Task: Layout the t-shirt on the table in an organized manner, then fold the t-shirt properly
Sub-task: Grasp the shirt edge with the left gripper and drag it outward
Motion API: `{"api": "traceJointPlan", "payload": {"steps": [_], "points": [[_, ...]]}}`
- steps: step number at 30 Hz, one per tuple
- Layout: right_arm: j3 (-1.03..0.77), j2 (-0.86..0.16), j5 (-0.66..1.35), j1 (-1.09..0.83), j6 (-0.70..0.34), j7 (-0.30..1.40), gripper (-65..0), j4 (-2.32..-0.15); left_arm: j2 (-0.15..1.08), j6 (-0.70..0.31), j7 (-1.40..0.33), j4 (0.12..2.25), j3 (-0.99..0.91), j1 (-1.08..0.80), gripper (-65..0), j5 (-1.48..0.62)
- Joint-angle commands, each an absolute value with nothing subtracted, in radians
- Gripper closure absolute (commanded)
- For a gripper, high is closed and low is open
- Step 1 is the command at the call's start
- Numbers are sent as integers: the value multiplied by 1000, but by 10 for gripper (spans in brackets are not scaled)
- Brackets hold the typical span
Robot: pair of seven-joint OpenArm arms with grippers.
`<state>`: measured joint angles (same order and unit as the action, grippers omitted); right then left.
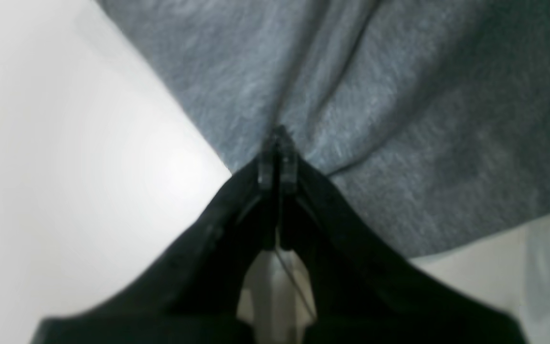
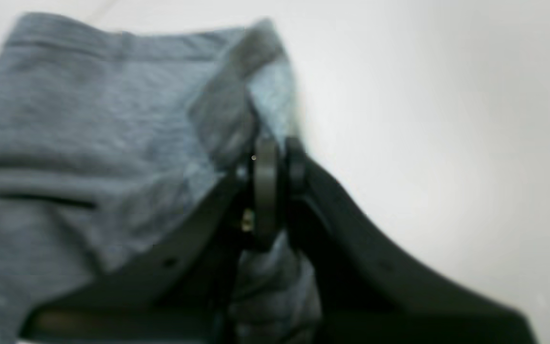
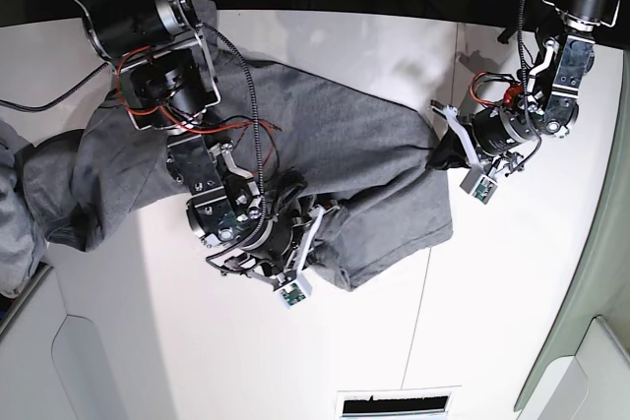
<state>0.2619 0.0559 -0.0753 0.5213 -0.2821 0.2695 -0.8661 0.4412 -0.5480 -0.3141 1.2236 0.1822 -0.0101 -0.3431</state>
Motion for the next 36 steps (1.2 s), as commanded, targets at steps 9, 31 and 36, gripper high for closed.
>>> {"api": "traceJointPlan", "payload": {"steps": [9, 31, 36], "points": [[259, 10, -69, 565, -273, 242, 0, -891, 468, -543, -344, 1229, 178, -40, 0, -313], [160, -116, 31, 652, -192, 338, -446, -934, 553, -698, -406, 1274, 175, -89, 0, -435], [62, -117, 31, 622, -173, 517, -445, -1076, 595, -698, -419, 1387, 158, -89, 0, -509]]}}
